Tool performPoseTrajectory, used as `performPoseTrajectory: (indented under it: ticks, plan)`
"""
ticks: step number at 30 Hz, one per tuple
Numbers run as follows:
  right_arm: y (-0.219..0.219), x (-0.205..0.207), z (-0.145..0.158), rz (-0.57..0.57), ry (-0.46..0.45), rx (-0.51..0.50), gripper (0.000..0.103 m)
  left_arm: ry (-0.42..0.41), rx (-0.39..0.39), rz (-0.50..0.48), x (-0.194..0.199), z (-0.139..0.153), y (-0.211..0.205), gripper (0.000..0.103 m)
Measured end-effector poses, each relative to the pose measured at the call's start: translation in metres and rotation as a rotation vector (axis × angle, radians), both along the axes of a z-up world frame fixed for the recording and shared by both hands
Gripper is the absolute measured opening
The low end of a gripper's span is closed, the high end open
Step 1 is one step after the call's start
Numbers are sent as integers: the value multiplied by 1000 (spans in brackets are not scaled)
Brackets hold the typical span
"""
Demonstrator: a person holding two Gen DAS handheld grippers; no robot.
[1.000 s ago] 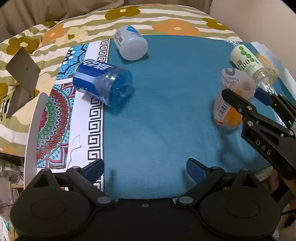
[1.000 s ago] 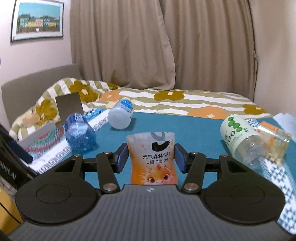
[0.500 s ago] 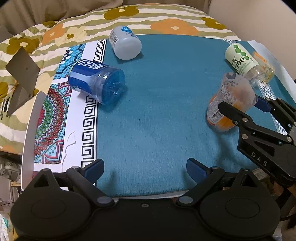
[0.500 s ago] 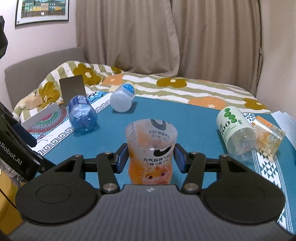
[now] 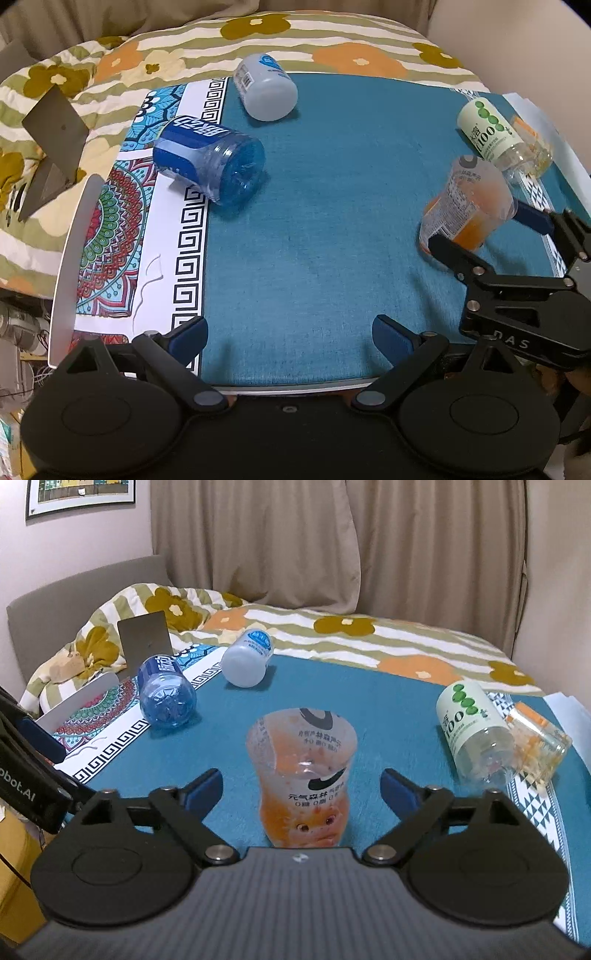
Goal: Flip cup upright
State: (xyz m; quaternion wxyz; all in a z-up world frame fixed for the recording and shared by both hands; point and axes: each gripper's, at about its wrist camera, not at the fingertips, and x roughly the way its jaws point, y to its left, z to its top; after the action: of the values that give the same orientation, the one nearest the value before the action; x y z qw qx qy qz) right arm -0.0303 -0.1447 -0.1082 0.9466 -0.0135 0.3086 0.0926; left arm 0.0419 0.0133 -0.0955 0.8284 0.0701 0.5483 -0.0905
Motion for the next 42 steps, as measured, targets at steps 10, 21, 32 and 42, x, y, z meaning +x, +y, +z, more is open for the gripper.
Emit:
performPoseTrajectory:
  ticks: [10, 21, 32, 42]
  plan:
    - [-9, 2, 37, -40, 216, 24, 103, -43, -23, 18, -8, 34, 3, 98]
    - [-55, -18, 134, -192, 434, -2, 103, -175, -26, 6, -30, 95, -13, 103]
    - [-71, -41, 135, -286, 471, -17, 103, -223, -8, -14, -49, 105, -29, 103]
    - [-67, -44, 136, -278, 463, -23, 103, -245, 13, -22, -55, 109, -32, 103]
